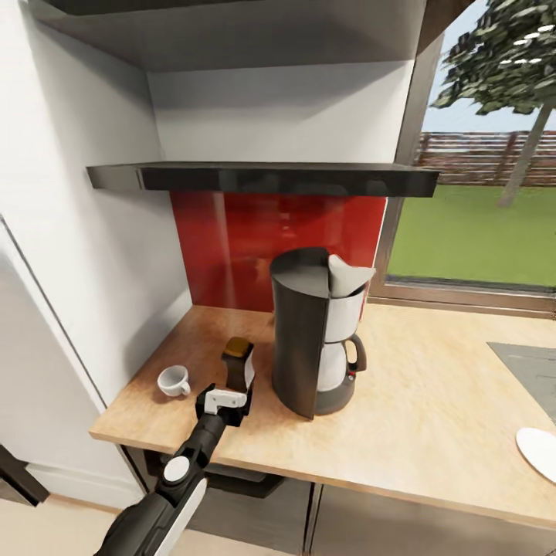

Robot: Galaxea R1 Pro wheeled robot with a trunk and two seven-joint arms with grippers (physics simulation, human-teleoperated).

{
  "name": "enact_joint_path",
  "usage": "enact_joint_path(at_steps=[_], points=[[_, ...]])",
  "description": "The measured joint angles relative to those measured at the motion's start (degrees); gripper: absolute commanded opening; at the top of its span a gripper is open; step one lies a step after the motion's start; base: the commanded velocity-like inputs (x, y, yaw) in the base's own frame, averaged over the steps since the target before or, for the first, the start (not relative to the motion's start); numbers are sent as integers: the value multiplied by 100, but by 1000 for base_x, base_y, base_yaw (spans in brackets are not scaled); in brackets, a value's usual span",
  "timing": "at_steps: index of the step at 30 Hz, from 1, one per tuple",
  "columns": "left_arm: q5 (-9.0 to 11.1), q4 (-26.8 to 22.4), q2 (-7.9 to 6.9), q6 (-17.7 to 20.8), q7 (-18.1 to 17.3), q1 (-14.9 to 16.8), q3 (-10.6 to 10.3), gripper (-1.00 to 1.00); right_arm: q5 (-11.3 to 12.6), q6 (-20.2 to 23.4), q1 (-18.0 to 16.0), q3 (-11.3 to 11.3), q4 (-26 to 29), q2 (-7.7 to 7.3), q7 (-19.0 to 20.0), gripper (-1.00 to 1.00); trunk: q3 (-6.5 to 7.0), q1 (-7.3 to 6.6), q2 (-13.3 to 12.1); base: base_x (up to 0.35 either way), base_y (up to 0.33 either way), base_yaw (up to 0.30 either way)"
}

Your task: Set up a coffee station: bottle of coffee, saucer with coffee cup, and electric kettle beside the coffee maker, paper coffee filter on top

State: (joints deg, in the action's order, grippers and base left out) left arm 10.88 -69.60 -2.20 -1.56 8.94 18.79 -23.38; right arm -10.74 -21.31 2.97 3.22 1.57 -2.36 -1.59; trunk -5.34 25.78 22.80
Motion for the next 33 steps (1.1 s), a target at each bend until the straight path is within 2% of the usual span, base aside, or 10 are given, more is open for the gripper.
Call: enact_joint_path(at_steps=[4, 9, 11, 13, 15, 22, 26, 27, 28, 33], points=[[8, -7, -10, -26, -6, -199, -2, 100, 1, 0, 0, -6, 7, 5, 0, 100, 0, 0, 0, -336, 0, 0], [21, 24, -5, -846, -7, -1260, -66, 100, 8, -5, 0, -8, 31, 15, 0, 100, -2, -1, 1, -327, 0, 0], [20, 91, -23, -1060, -6, -1613, -85, 100, 8, -7, -1, -8, 52, 17, 0, 100, -2, -1, 0, -278, 0, 0], [19, 118, -34, -1125, -3, -1828, -93, 100, 10, -8, 0, -8, 65, 18, 0, 100, -2, -1, 1, -219, 0, 0], [11, 178, -50, -1170, 4, -2192, -99, 100, 9, -13, -1, -8, 203, 22, 0, 100, -3, -3, 2, -91, 0, 0], [-17, 526, -92, -1188, 59, -2874, -50, 100, 14, -18, 0, -8, 417, 32, 0, 100, -2, -4, 2, -20, 0, 0], [-2, 711, -137, -1140, 73, -3031, -27, 100, 14, -18, 0, -8, 442, 35, 0, 100, -2, -4, 2, -2, 0, 0], [9, 1208, -153, -1124, 75, -3071, -13, 100, 11, -19, 0, -6, 484, 36, 0, 100, -3, -4, 2, 0, 0, 0], [9, 1486, -154, -1122, 74, -3075, -9, 100, 8, -18, 0, -4, 491, 34, 2, 100, -2, -4, 1, 0, 0, 0], [6, 2653, -154, -1088, 75, -3049, 19, 100, -4, -18, 0, -1, 498, 22, 3, 100, -2, -5, 2, 81, 0, 0]])
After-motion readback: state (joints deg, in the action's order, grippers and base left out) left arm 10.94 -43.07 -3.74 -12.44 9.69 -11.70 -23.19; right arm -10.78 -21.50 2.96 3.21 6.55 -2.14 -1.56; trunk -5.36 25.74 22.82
